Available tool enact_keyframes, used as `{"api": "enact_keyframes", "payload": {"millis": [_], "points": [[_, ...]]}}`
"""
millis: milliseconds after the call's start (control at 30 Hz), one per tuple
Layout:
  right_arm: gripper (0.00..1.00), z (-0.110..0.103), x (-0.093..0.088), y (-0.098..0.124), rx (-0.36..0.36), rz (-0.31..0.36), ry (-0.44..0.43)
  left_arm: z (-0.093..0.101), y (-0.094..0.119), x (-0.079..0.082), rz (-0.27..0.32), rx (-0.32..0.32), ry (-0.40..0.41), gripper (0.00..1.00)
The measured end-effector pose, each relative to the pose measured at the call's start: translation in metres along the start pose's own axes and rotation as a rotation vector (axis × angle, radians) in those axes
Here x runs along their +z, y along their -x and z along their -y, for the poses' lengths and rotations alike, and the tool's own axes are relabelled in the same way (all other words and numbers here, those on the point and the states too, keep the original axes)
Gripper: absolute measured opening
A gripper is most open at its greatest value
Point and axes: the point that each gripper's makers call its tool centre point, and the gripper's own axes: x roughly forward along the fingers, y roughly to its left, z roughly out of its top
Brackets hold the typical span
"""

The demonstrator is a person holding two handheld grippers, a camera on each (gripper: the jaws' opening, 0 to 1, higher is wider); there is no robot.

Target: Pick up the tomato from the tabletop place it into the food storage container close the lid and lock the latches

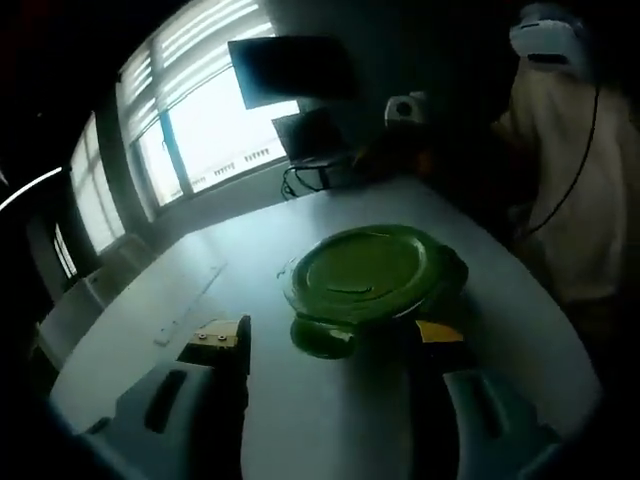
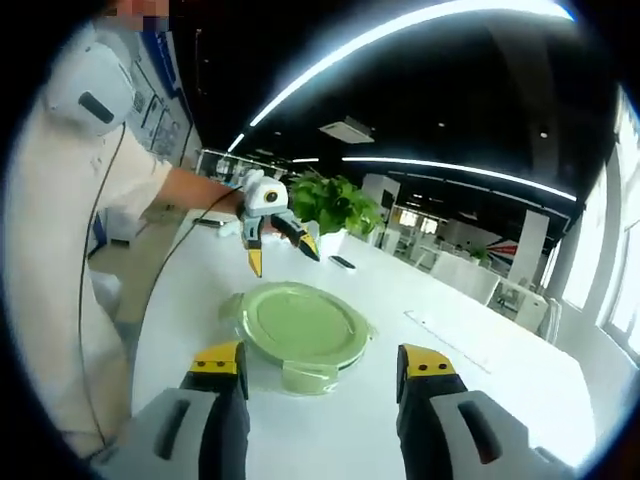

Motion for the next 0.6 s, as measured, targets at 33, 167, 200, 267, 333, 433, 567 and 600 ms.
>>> {"api": "enact_keyframes", "payload": {"millis": [33, 167, 200, 267, 333, 433, 567, 600], "points": [[0.54, -0.002, -0.002, -0.002, 0.012, -0.007, -0.001, -0.001, -0.002, -0.001, -0.007, -0.007, -0.004, 0.58], [0.53, -0.007, -0.011, -0.01, 0.041, -0.044, -0.001, -0.004, -0.008, -0.006, -0.032, -0.044, -0.018, 0.57], [0.53, -0.008, -0.014, -0.013, 0.052, -0.055, -0.004, -0.005, -0.01, -0.007, -0.039, -0.048, -0.021, 0.57], [0.52, -0.01, -0.018, -0.016, 0.061, -0.076, -0.009, -0.007, -0.012, -0.008, -0.046, -0.064, -0.022, 0.57], [0.51, -0.012, -0.022, -0.018, 0.074, -0.094, -0.006, -0.008, -0.014, -0.007, -0.049, -0.07, -0.027, 0.57], [0.49, -0.012, -0.029, -0.024, 0.084, -0.12, -0.011, -0.009, -0.017, -0.007, -0.052, -0.087, -0.027, 0.56], [0.46, -0.01, -0.044, -0.032, 0.085, -0.173, -0.015, -0.006, -0.022, -0.012, -0.08, -0.127, -0.031, 0.56], [0.46, -0.011, -0.046, -0.033, 0.093, -0.18, -0.013, -0.005, -0.022, -0.013, -0.086, -0.134, -0.035, 0.56]]}}
